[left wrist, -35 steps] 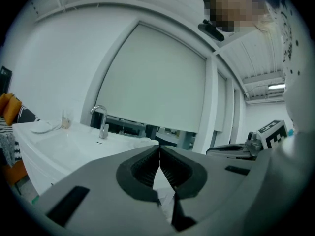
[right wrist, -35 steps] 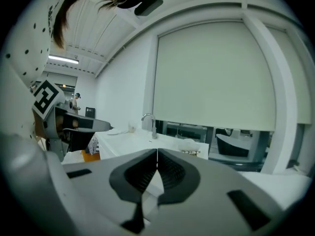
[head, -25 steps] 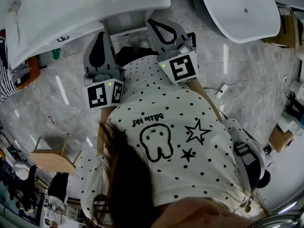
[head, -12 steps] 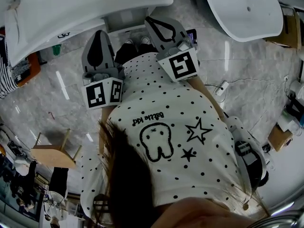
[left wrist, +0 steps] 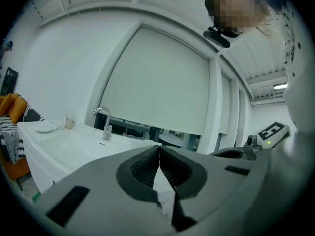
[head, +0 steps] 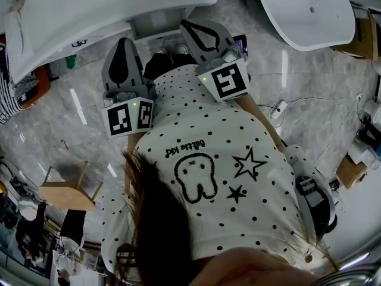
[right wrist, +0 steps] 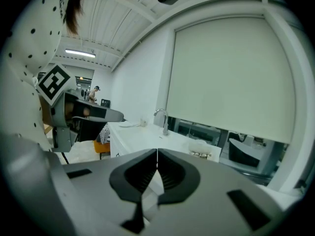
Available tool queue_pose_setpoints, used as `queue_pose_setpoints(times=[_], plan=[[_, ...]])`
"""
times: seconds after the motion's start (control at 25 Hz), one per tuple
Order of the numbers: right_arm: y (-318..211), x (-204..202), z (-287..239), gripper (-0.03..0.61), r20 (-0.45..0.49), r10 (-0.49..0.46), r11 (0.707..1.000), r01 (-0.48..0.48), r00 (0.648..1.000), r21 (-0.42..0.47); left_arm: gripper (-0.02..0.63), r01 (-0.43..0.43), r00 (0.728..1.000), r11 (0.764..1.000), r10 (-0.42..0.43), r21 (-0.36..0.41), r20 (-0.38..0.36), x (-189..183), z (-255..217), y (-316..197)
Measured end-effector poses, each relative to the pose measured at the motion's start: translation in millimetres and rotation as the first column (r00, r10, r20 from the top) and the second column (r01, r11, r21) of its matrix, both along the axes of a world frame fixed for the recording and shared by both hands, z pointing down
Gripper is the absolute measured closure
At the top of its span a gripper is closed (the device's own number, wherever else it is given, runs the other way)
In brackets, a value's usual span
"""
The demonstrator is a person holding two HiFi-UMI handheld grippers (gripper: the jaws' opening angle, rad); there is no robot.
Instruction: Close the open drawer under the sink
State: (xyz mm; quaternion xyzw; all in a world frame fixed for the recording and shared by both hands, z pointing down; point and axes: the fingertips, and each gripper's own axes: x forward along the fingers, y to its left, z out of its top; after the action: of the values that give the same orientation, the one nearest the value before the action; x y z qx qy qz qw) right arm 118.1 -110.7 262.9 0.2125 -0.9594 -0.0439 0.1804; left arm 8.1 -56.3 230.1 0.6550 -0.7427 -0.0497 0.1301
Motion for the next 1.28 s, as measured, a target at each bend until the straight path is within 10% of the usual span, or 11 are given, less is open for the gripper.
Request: queue_pose_setpoints(times=[0.72, 1.28], plan=[[-4.6, 5.4, -6.7, 0.565, 0.015, 0.028, 0.999, -0.029, 0.999, 0.016, 0.604, -0.084, 0.996, 0.988, 0.081, -0.132, -0.028, -9.3, 29.8, -7.0], [-12.5, 11.7, 30.8, 0.565, -0.004, 0.060, 0.987, -0.060, 0.998, -0.151, 0.506, -0.216, 0.972, 0.809, 0.121, -0.547, -0.204, -10.1, 204.7, 13.1]])
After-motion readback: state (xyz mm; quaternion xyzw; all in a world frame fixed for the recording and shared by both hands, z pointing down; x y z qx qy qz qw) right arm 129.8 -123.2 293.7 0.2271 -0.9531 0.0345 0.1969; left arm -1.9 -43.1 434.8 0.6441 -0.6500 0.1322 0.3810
